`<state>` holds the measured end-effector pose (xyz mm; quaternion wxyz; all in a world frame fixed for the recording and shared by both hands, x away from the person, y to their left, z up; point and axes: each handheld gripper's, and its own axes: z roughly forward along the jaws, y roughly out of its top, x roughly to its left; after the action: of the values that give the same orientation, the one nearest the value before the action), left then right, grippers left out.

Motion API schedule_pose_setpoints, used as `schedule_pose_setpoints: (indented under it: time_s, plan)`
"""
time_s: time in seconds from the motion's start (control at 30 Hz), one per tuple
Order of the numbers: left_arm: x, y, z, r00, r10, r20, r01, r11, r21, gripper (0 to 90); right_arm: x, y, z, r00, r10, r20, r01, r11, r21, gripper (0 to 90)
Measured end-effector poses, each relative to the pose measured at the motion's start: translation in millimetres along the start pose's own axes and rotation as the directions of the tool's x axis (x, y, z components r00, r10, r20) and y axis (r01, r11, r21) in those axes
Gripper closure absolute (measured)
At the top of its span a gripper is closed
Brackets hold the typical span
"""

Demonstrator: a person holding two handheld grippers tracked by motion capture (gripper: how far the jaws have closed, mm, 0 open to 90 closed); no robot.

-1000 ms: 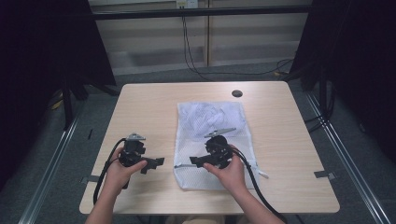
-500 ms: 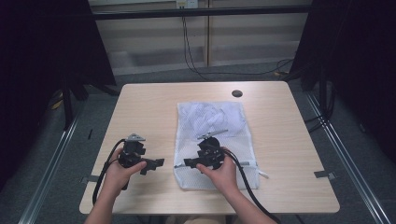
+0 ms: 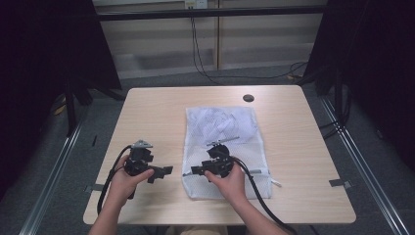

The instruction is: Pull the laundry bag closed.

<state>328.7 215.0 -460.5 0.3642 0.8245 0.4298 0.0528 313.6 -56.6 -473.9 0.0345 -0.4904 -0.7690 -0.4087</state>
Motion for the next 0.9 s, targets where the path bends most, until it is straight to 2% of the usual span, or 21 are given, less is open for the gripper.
schedule_pose_setpoints:
  time_s: [0.13,0.17,0.27,0.3,0.37,0.47,0.8,0.9]
  plan:
    - [0.4,1.8,0.9,0.9999,0.017,0.004,-0.017,0.9997,0.016,3.7,-0.7,0.6,1.6,0.9998,0.006,-0.019,-0.006,1.0,-0.002,50.9]
    - [-0.8,2.0,1.7,1.0,0.005,0.004,-0.005,1.0,0.006,3.7,-0.5,0.6,2.1,0.9997,0.008,-0.024,-0.008,1.0,0.001,52.0]
    - [-0.6,3.2,1.9,0.9998,0.017,0.006,-0.017,0.9998,0.01,3.7,0.7,0.5,4.6,0.9992,0.011,-0.039,-0.011,1.0,0.003,55.0]
    - [-1.4,3.1,2.6,1.0,0.006,0.008,-0.006,1.0,0.006,3.7,1.3,0.5,5.6,0.9989,0.018,-0.043,-0.018,1.0,0.007,56.1]
    - [-1.2,3.1,2.9,0.9997,0.024,0.009,-0.024,0.9995,0.018,3.7,1.4,1.0,7.8,0.9985,0.02,-0.052,-0.019,1.0,0.012,57.2]
    - [-2.6,2.9,4.0,0.9999,0.01,0.012,-0.01,0.9999,0.011,3.7,1.5,1.4,11.7,0.9978,0.023,-0.063,-0.022,1.0,0.02,57.9]
    - [-0.6,3.7,4.0,0.9999,0.006,0.01,-0.006,0.9999,0.013,3.7,1.6,2.1,23.4,0.9963,0.036,-0.078,-0.033,0.999,0.038,65.2]
    - [-0.6,3.7,4.0,1.0,0.004,0.007,-0.004,0.9999,0.015,3.7,2.1,3.4,26.2,0.9966,0.05,-0.066,-0.046,0.998,0.053,65.8]
